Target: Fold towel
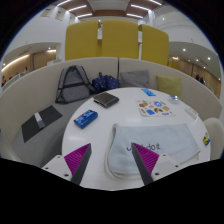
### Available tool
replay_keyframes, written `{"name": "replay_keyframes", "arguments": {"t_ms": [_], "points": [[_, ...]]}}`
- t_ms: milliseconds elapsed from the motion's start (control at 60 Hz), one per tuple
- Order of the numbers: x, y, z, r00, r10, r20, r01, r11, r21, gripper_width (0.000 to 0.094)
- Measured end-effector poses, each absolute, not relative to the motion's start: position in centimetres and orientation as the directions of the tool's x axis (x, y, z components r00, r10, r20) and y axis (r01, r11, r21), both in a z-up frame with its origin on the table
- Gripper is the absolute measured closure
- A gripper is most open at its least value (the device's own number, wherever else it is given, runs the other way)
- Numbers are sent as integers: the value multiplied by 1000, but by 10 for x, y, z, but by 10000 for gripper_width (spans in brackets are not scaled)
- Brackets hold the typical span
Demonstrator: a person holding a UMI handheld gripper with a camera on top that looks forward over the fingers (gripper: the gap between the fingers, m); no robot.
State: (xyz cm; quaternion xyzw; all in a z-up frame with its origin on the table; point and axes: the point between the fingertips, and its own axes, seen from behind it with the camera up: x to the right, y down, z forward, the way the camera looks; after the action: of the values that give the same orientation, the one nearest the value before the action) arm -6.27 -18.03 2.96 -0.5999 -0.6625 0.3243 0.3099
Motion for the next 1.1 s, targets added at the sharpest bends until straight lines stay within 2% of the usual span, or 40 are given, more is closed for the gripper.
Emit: {"name": "replay_keyframes", "arguments": {"t_ms": [117, 183, 233, 300, 350, 450, 600, 750, 833, 900, 1000, 1100], "points": [[-93, -180, -6, -80, 996, 30, 616, 73, -784, 90], [-102, -176, -22, -68, 995, 68, 627, 96, -773, 159], [-109, -175, -22, -56, 996, 66, 610, 87, -788, 341], [-113, -167, -24, -11, 997, 80, 617, 69, -784, 643], [-115, -153, -23, 21, 990, 140, 618, 98, -780, 869], [-114, -154, -24, 9, 989, 148, 641, 108, -760, 904], [-112, -160, -11, 39, 999, -24, 687, -44, -725, 912], [-115, -134, 61, 33, 993, -116, 636, -110, -764, 911], [-118, -98, 102, 43, 989, -143, 601, -140, -787, 912], [-121, -57, 120, 53, 989, -137, 589, -142, -796, 912], [-123, 14, 125, 88, 992, -93, 587, -127, -799, 911], [-125, 69, 103, 98, 995, -34, 603, -86, -793, 907]]}}
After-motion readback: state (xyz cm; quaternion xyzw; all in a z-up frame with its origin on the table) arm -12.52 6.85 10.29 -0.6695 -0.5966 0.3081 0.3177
